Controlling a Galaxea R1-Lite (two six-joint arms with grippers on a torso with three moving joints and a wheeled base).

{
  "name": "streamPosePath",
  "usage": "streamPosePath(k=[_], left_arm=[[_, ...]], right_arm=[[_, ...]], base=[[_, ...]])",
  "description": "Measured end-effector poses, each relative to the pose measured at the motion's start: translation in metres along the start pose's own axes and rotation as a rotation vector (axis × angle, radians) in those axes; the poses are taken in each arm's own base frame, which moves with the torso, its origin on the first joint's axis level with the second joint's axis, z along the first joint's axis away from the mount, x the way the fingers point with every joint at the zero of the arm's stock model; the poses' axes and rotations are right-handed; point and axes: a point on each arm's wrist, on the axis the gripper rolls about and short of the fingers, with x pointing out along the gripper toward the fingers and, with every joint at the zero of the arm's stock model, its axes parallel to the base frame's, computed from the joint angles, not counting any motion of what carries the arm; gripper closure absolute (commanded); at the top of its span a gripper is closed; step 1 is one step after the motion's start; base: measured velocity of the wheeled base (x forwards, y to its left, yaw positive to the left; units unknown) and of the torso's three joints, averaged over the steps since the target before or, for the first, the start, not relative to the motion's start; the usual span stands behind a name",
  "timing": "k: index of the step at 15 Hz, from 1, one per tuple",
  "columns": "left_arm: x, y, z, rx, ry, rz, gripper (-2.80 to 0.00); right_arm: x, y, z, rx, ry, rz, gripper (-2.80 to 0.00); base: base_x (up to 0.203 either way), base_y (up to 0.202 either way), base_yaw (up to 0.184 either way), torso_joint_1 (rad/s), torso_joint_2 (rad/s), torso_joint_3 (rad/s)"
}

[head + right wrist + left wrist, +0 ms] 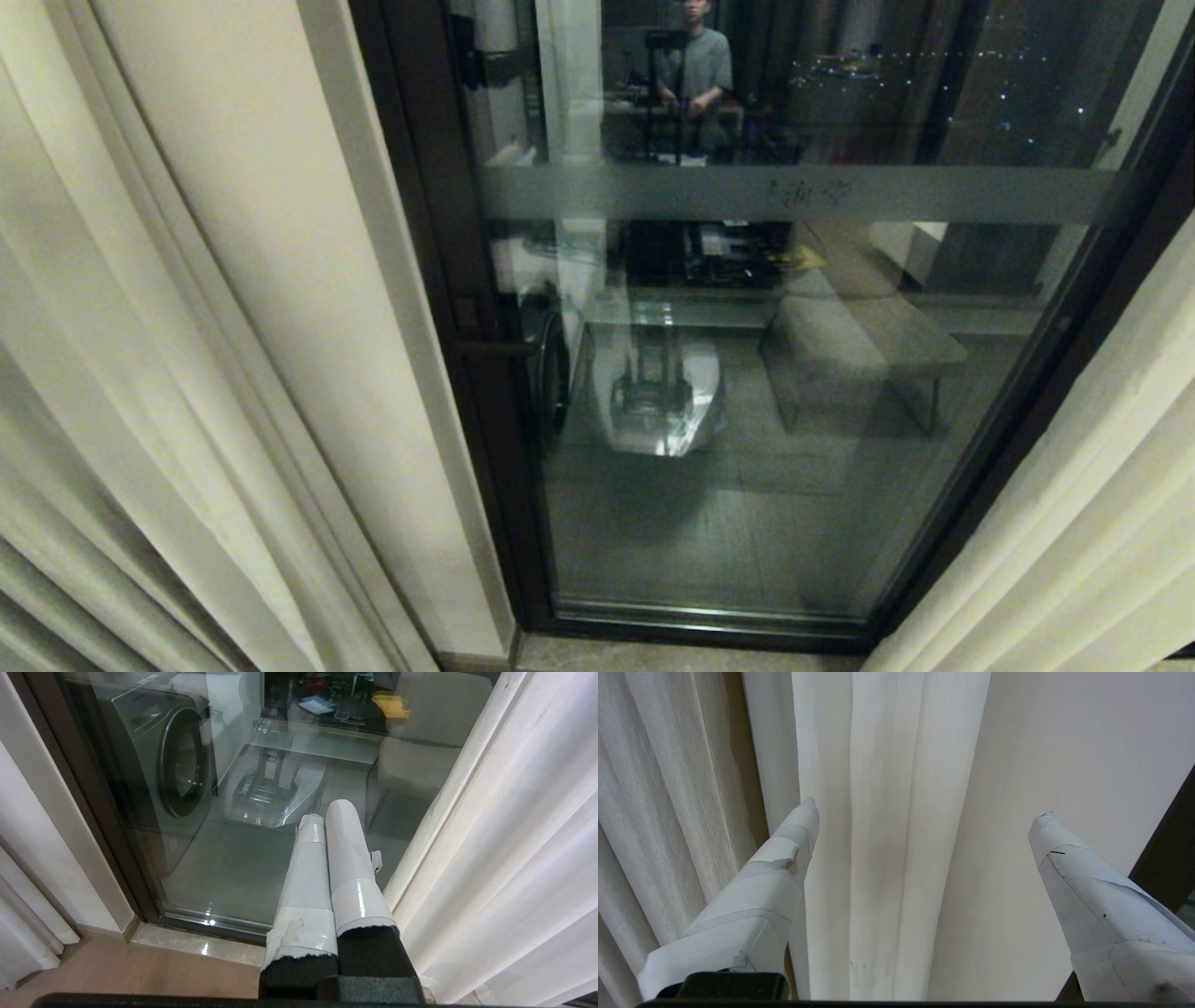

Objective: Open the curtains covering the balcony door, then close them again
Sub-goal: Pull the inner curtains open on both sides

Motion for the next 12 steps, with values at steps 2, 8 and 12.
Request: streamPosePath(k=[2, 8, 12], left_arm=[[-0.0017, -0.0005, -0.0001, 0.0, -0.001, -0.002, 0.0], [-0.0062, -0.0017, -0.0022, 0.0, 0.008, -0.01, 0.0], [-0.0103, -0.0027, -0.0077, -0.003, 0.02, -0.017, 0.0]], right_arm=[[0.0, 0.0, 0.0, 0.0, 0.0, 0.0, 0.0], [0.0, 0.0, 0.0, 0.0, 0.0, 0.0, 0.0], [0.0, 0.0, 0.0, 0.0, 0.0, 0.0, 0.0]], base=[[0.0, 0.0, 0.0, 0.0, 0.0, 0.0], [0.0, 0.0, 0.0, 0.0, 0.0, 0.0], [0.0, 0.0, 0.0, 0.0, 0.0, 0.0]])
